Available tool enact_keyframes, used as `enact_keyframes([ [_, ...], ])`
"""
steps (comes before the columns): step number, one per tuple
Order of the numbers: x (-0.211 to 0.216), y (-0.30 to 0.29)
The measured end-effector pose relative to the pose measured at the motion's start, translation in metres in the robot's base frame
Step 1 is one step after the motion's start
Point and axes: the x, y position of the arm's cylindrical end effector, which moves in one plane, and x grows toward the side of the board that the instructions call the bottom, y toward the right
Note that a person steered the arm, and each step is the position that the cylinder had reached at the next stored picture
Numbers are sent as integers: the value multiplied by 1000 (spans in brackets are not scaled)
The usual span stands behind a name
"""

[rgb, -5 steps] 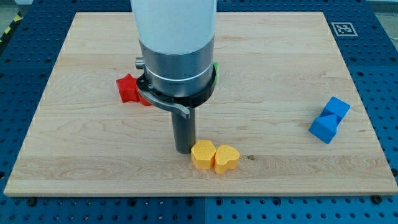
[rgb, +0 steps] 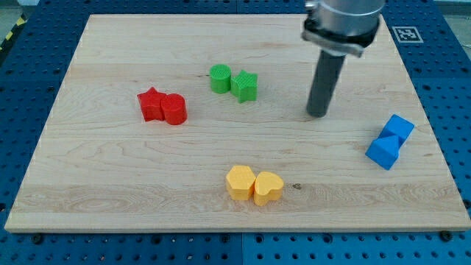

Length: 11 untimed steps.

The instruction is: Separate the blue triangle from the blue cube

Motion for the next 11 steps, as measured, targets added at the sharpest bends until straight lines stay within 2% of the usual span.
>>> enact_keyframes([
  [1, -14, 62],
  [2, 1, 160],
  [3, 64, 191],
  [4, 106, 151],
  [5, 106, 113],
  [8, 90, 105],
  [11, 90, 21],
])
